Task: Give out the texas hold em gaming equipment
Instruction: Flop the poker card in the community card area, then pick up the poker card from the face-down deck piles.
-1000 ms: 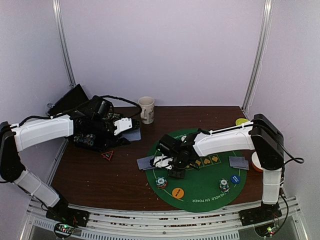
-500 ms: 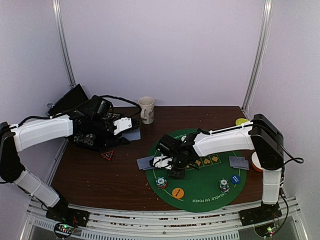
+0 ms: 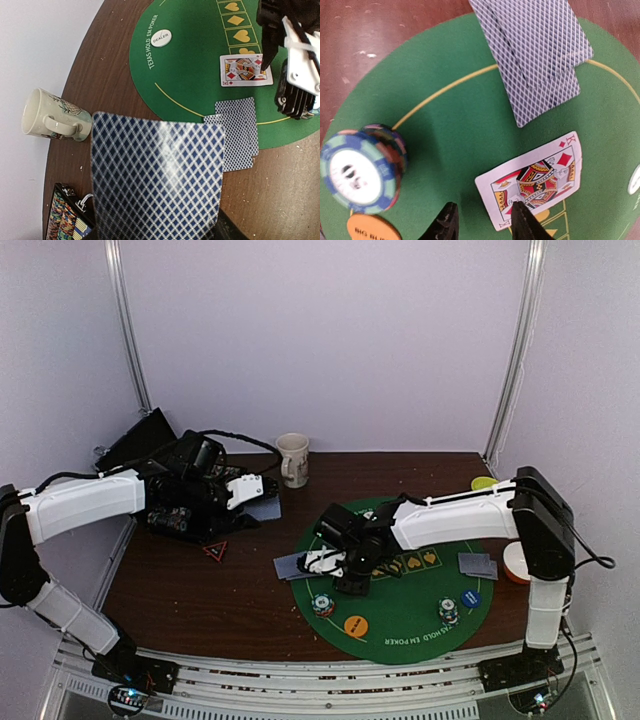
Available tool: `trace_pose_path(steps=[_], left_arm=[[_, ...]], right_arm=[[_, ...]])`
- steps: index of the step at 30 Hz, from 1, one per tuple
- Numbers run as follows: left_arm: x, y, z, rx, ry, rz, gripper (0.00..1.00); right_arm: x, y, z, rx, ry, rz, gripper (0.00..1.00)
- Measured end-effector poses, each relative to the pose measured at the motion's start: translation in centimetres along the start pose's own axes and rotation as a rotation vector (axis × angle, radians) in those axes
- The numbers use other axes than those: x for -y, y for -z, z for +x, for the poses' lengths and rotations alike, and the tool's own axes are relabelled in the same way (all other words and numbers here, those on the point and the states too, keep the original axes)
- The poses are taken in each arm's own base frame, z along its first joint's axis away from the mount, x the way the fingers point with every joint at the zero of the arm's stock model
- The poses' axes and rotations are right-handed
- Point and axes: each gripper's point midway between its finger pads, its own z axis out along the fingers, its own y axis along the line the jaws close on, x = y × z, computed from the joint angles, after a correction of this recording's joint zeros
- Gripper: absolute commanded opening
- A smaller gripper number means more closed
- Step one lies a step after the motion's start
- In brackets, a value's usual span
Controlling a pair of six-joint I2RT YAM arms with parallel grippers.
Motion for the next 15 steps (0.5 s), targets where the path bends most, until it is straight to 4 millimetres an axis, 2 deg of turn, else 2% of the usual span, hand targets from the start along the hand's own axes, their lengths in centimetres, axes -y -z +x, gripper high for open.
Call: trace_pose_path(steps=[1, 3, 6, 9, 11, 15], left_arm=[[0.0, 0.0, 0.0, 0.000, 0.000, 0.000, 0.51], [0.0, 0.0, 0.0, 0.000, 0.000, 0.000, 0.51], [0.0, 0.1, -0.1, 0.003, -0.001, -0.002, 0.51], [-0.1, 0.2, -0.1, 0.004, -0.001, -0.003, 0.51], [-0.1, 0.2, -0.2, 0.005, -0.002, -0.005, 0.51], [-0.1, 0.3, -0.2, 0.008, -0.002, -0.005, 0.51]], right_arm=[[0.0, 0.7, -0.4, 0.022, -0.009, -0.009, 0.44], [0.3, 2.5, -1.5, 0.087, -0.039, -0.017, 0.56], [1.7, 6.8, -4.4, 0.266, -0.121, -0.028, 0.69], [4.8, 10.7, -6.9, 0.461, -0.269, -0.031, 0.71], [6.9, 12.5, -8.7, 0.591, -0.381, -0.069, 0.75], [9.7, 13.6, -11.1, 0.769, -0.550, -0.183, 0.76]])
